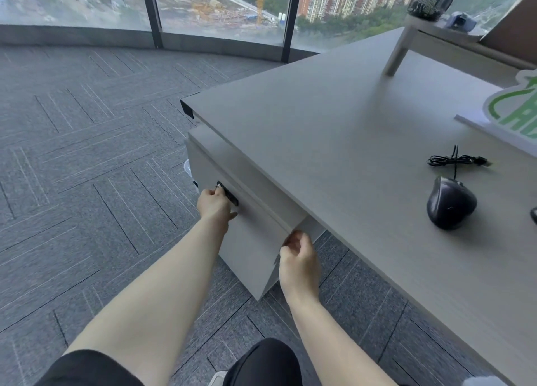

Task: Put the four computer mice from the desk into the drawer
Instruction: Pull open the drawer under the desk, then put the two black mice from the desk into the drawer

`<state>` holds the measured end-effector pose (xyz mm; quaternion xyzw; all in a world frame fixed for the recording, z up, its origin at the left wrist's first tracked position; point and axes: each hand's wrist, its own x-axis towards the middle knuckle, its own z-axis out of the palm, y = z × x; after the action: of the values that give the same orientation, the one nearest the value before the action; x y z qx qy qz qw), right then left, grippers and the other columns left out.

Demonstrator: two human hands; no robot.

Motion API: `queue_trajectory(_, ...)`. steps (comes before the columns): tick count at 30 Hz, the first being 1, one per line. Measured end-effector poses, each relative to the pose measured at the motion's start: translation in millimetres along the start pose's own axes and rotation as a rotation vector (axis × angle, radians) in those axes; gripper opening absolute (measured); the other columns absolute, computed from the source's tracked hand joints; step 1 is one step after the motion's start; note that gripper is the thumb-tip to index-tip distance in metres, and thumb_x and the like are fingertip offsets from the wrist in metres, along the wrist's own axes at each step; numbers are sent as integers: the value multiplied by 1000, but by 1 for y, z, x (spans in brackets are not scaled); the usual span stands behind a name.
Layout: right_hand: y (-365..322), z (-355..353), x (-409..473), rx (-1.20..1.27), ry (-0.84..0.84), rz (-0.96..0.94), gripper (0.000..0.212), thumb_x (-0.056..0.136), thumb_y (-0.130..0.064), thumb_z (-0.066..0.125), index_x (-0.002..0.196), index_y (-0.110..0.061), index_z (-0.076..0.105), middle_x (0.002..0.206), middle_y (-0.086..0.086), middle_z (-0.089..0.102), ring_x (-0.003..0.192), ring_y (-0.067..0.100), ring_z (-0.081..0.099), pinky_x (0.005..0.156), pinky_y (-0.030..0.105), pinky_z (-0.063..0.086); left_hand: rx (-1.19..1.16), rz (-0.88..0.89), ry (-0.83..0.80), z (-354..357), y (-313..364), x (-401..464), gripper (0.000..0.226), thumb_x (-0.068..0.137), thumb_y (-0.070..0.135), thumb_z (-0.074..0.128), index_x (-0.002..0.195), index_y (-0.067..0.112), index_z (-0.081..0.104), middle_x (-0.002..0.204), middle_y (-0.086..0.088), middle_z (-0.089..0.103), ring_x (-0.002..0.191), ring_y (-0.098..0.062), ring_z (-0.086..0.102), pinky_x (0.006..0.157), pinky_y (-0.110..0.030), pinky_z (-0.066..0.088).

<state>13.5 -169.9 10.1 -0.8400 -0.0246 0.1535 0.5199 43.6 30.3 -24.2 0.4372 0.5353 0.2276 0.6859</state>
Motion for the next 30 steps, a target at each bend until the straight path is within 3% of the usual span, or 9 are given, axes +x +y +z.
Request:
queue_trajectory(4, -4, -1, -26, -51, -197, -52, 14, 88, -16, 54, 98, -23, 60, 93, -4, 67, 81, 13, 62, 64, 25, 48, -39, 1, 56, -40, -6, -12, 16, 94, 13, 41, 78, 12, 46, 80, -6, 50, 84, -24, 53, 74, -49, 57)
queue_trajectory(7, -1, 6, -54, -77, -328, -106, 9, 88, -15, 55, 93, -18, 61, 96, 1, 64, 82, 15, 61, 62, 20, 46, -48, 2, 93, -84, -12, -21, 12, 94, 17, 43, 88, 11, 50, 97, -10, 55, 96, -28, 56, 70, -46, 56)
queue_trajectory(9, 0, 13, -72, -74, -415, -128, 7, 87, -16, 55, 87, -16, 62, 86, -1, 65, 75, 15, 60, 59, 20, 45, -49, -3, 130, -114, -15, -26, 11, 95, 18, 43, 94, 10, 50, 107, -11, 55, 106, -32, 57, 69, -46, 56)
queue_trajectory(12, 2, 23, -101, -67, -548, -134, 12, 87, -16, 53, 84, -11, 64, 69, -4, 62, 60, 12, 49, 53, 23, 38, -49, -7, 144, -160, -19, -34, 12, 96, 19, 43, 97, 11, 52, 106, -9, 59, 114, -34, 59, 67, -45, 57)
queue_trajectory(16, 9, 40, -134, -88, -646, -142, 18, 84, -25, 53, 80, -14, 66, 64, -3, 61, 58, 12, 47, 56, 32, 38, -53, -8, 160, -212, -24, -45, 17, 97, 20, 43, 105, 11, 55, 120, -12, 64, 110, -31, 64, 50, -36, 57)
queue_trajectory(21, 10, 58, -164, -109, -734, -146, 21, 78, -33, 54, 81, -21, 71, 81, 6, 74, 69, 16, 60, 65, 41, 51, -66, 4, 183, -254, -25, -59, 15, 98, 18, 40, 97, 11, 53, 107, -12, 65, 94, -29, 64, 40, -32, 55)
queue_trajectory(25, 10, 67, -179, -141, -816, -158, 21, 81, -27, 54, 86, -20, 74, 92, 5, 76, 90, 27, 69, 75, 44, 57, -43, 6, 211, -281, -28, -62, 16, 97, 18, 42, 95, 11, 56, 105, -13, 66, 90, -29, 65, 49, -35, 54)
queue_trajectory(28, 11, 71, -187, -133, -892, -143, 21, 86, -21, 55, 93, -16, 74, 95, 4, 75, 83, 16, 65, 69, 29, 52, -29, -24, 209, -295, -29, -67, 19, 94, 20, 44, 104, 10, 57, 103, -14, 67, 89, -31, 65, 57, -37, 55)
queue_trajectory(30, 8, 68, -190, -134, -904, -176, 21, 86, -21, 57, 98, -18, 73, 97, -1, 74, 86, 12, 65, 68, 21, 49, 108, -5, 294, -300, -23, -75, 27, 90, 21, 45, 109, 6, 57, 108, -18, 66, 95, -37, 63, 70, -45, 55)
